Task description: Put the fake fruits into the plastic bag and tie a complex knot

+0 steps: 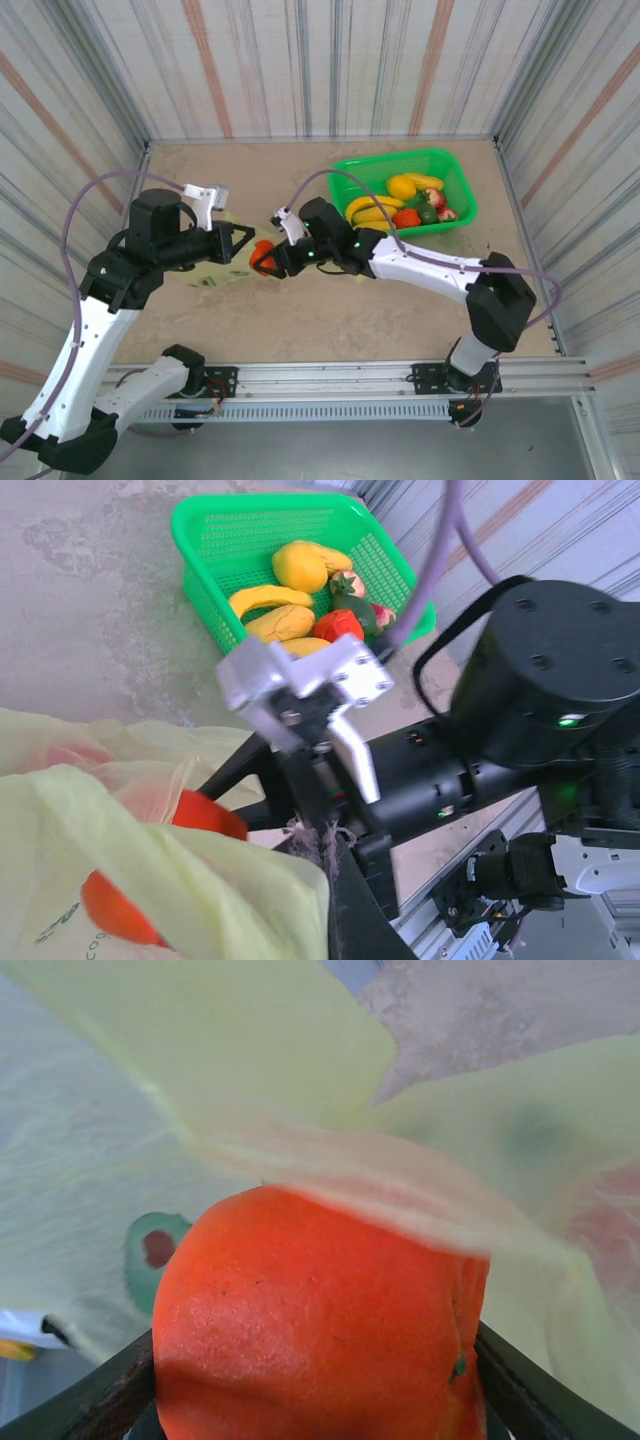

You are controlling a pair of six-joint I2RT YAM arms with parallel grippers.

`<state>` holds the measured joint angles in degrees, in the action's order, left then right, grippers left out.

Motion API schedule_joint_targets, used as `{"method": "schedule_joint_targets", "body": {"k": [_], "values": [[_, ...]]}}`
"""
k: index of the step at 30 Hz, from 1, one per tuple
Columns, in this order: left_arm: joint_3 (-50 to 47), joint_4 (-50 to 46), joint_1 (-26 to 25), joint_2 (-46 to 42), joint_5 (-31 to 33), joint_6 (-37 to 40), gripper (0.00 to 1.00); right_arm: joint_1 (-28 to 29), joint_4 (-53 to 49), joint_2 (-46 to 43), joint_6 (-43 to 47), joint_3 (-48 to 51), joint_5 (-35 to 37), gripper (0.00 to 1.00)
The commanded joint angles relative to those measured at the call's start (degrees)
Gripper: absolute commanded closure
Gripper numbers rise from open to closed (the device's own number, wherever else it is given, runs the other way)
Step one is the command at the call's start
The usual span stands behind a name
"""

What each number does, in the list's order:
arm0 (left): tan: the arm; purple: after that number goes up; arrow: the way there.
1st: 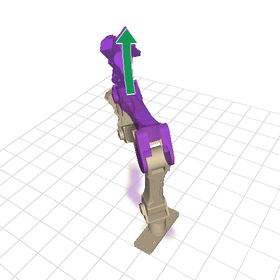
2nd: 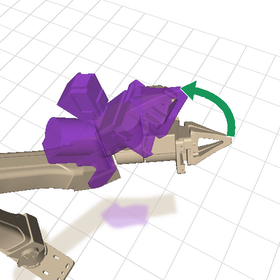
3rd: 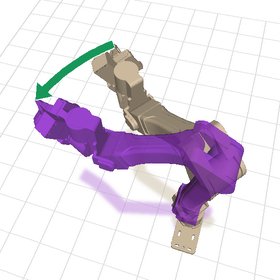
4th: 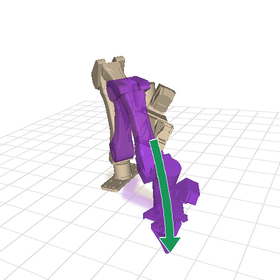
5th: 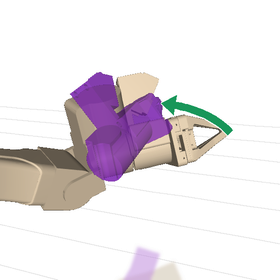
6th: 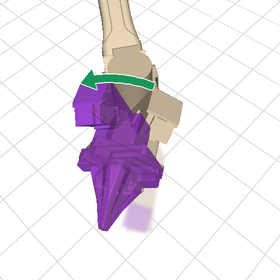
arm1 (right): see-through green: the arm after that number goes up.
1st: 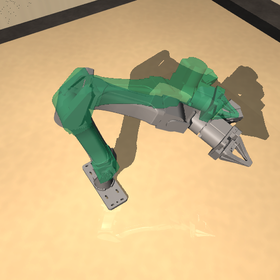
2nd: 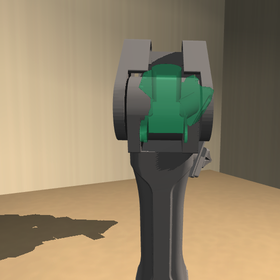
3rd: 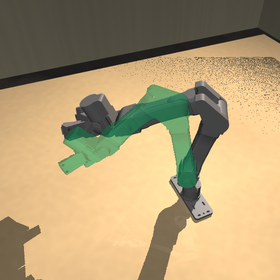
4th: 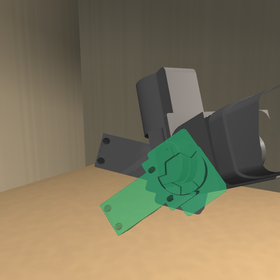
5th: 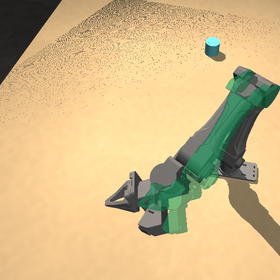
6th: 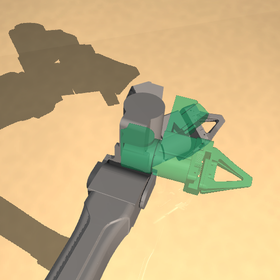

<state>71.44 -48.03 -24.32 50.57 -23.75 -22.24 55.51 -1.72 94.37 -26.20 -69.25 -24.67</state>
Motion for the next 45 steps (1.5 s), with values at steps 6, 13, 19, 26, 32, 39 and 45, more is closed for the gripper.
{"method": "schedule_joint_targets", "body": {"k": [6,13,19,26,32,39,45], "values": [[1.2,-1.4,0.5,0.1,2.4,2.7,1.0,2.3,-2.2,9.3,-7.4,-8.3,7.6,0.37],[2.7,-3.4,0.7,0.7,4.5,3.7,1.0,2.4,-3.3,9.4,-7.9,-8.5,11.5,0.01],[3.6,-4.1,0.8,0.9,5.8,4.1,1.0,1.8,-4.1,5.1,-6.7,-6.2,10.5,0.03],[3.4,-4.7,0.8,1.1,5.9,4.2,1.0,0.2,-4.1,-3.0,-6.8,-2.3,10.2,0.1],[2.8,-4.5,0.8,0.9,5.3,3.9,1.0,-1.9,-1.5,-12.2,-6.1,1.9,3.1,0.11],[2.7,-4.3,0.9,1.2,3.8,3.7,1.0,-7.1,-4.7,-22.2,-4.0,5.6,6.0,0.16],[2.8,-4.2,0.8,1.1,3.2,3.6,1.0,-21.9,-20.1,-19.2,-7.2,3.1,19.2,0.14]]}}
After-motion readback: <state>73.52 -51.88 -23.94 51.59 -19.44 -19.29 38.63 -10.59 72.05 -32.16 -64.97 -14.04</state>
